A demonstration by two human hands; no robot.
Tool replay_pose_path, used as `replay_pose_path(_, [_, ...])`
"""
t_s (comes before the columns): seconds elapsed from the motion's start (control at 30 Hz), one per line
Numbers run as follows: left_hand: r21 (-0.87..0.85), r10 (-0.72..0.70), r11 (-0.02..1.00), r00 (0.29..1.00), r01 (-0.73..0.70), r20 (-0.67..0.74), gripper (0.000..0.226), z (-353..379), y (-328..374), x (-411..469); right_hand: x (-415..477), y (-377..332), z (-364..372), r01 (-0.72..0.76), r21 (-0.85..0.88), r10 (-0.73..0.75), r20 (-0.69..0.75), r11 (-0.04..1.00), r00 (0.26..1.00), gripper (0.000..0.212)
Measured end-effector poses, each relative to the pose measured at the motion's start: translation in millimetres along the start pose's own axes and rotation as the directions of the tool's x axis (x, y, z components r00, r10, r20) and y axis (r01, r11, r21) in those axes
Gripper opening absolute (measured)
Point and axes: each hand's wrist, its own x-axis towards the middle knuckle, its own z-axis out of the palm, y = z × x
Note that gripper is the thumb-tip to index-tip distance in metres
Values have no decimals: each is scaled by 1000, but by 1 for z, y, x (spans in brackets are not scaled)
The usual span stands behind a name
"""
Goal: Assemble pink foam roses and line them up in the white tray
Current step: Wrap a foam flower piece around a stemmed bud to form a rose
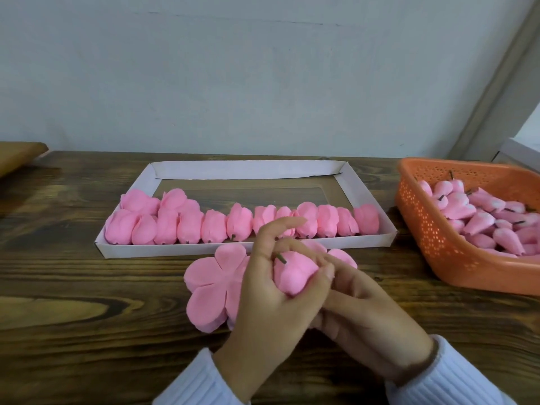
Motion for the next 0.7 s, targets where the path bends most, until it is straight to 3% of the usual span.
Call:
replay_pose_path(0.07, [51, -8, 999, 997, 11, -74, 52, -4, -5, 3, -1, -4, -5, 65, -208, -94, -135, 976, 986, 39])
replay_pose_path(0.13, [166, -10, 986, 995, 27, -101, 54, -9, -10, 5, -1, -8, -8, 201, -428, -325, -238, 881, 915, 33])
replay_pose_path(0.23, [309, -10, 951, 999, 24, -48, 61, -9, -16, 6, -1, -12, -6, 353, -679, -594, -152, 644, 790, 18])
replay_pose_path(0.33, [329, -35, 944, 999, 27, 19, 63, -7, -17, 4, 1, -10, 3, 357, -773, -605, -43, 524, 795, 19])
replay_pose_path(0.6, [271, -99, 960, 988, 64, 119, 76, -5, -14, -1, 12, -14, 16, 238, -800, -507, -94, 550, 857, 23])
replay_pose_path(0.67, [256, -85, 965, 989, 52, 120, 89, -4, -12, -2, 12, -18, 18, 216, -874, -573, -83, 435, 816, 18])
replay_pose_path(0.7, [239, -65, 970, 992, 38, 107, 93, -3, -10, -3, 12, -20, 19, 203, -930, -629, -38, 308, 777, 17])
